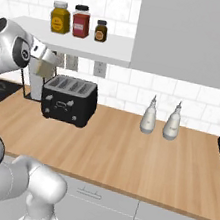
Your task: Start the toaster. Once the lever pops up, take the bread to the plate on the dining counter.
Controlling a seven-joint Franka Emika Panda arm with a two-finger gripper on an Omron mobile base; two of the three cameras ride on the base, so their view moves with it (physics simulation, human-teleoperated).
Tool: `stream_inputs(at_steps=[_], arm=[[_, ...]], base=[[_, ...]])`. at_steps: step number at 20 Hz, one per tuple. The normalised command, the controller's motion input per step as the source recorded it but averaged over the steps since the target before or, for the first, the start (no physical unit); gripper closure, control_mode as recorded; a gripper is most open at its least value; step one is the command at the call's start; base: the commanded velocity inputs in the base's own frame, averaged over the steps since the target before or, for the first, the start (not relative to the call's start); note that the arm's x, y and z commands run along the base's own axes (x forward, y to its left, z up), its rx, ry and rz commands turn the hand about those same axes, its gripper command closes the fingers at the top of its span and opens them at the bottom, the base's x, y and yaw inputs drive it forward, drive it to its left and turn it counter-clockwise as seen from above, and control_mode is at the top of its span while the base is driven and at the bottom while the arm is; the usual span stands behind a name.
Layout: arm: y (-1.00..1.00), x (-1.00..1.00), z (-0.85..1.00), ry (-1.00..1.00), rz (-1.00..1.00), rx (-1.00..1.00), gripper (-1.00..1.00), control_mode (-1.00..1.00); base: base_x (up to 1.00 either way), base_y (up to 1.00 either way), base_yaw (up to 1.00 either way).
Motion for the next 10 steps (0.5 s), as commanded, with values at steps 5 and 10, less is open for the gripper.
stream_inputs(at_steps=[5, 10], arm=[[0.01, -0.58, 0.02, -0.01, -0.02, 0.00, 1.00, -1.00], [0.00, -0.59, 0.00, -0.04, -0.01, 0.00, 1.00, -1.00]], base=[[0.00, 0.00, 0.00], [0.00, 0.00, 0.00]])
